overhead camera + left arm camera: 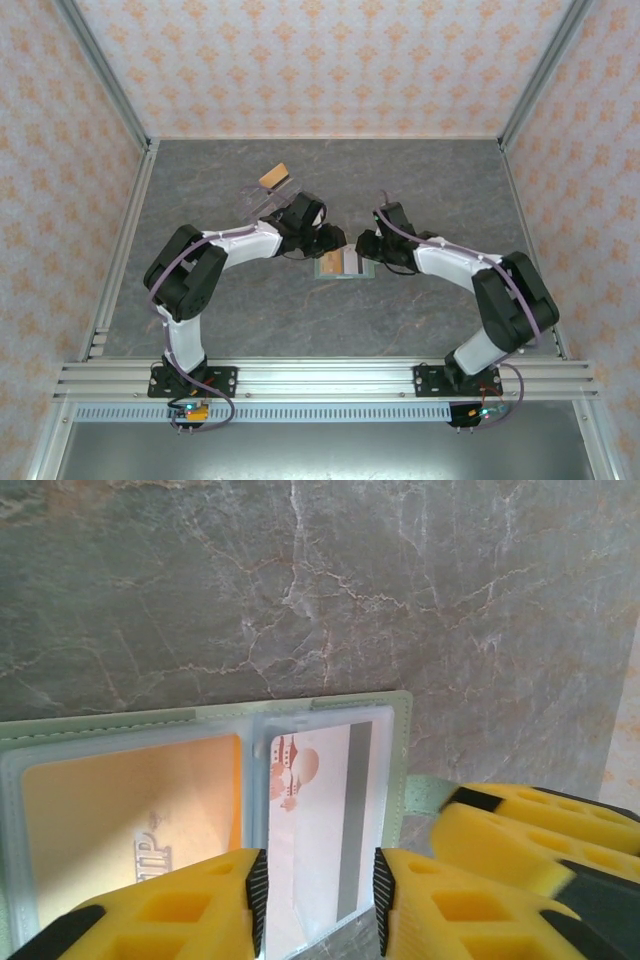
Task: Take the credit cards out of the card holder
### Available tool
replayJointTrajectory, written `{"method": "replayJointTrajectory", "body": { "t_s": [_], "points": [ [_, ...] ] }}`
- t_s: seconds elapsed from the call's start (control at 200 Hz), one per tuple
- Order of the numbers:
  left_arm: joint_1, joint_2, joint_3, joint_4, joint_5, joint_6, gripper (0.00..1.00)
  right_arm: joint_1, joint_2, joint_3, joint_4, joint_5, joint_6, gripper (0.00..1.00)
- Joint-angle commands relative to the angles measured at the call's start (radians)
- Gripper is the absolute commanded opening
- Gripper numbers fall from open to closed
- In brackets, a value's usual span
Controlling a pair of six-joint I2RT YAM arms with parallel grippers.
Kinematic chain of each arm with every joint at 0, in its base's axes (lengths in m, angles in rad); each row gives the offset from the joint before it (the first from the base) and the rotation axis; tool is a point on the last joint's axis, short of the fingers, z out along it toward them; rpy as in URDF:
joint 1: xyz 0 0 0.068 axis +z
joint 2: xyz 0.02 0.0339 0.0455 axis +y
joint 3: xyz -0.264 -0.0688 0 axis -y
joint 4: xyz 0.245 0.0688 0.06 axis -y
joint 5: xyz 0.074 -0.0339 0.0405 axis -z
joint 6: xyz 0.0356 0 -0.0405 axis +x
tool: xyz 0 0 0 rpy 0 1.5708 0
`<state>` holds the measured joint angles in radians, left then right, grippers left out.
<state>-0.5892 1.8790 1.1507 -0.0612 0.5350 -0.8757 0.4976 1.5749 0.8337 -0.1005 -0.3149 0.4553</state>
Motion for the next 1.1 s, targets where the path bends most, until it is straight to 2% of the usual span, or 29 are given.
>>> {"method": "replayJointTrajectory", "body": {
  "t_s": [0.0, 0.385, 1.096],
  "points": [
    [-0.007, 0.013, 0.004, 0.007, -0.008, -0.014, 0.34, 0.010, 0.041, 0.046, -0.061, -0.003, -0.009, 0.26],
    [-0.007, 0.084, 0.035, -0.002, 0.014, -0.010, 0.32, 0.012, 0.154, 0.114, -0.147, 0.018, -0.002, 0.29],
    [-0.007, 0.108, 0.022, 0.085, 0.091, -0.054, 0.24, 0.012, 0.197, 0.135, -0.172, 0.002, 0.021, 0.28]
  ]
}}
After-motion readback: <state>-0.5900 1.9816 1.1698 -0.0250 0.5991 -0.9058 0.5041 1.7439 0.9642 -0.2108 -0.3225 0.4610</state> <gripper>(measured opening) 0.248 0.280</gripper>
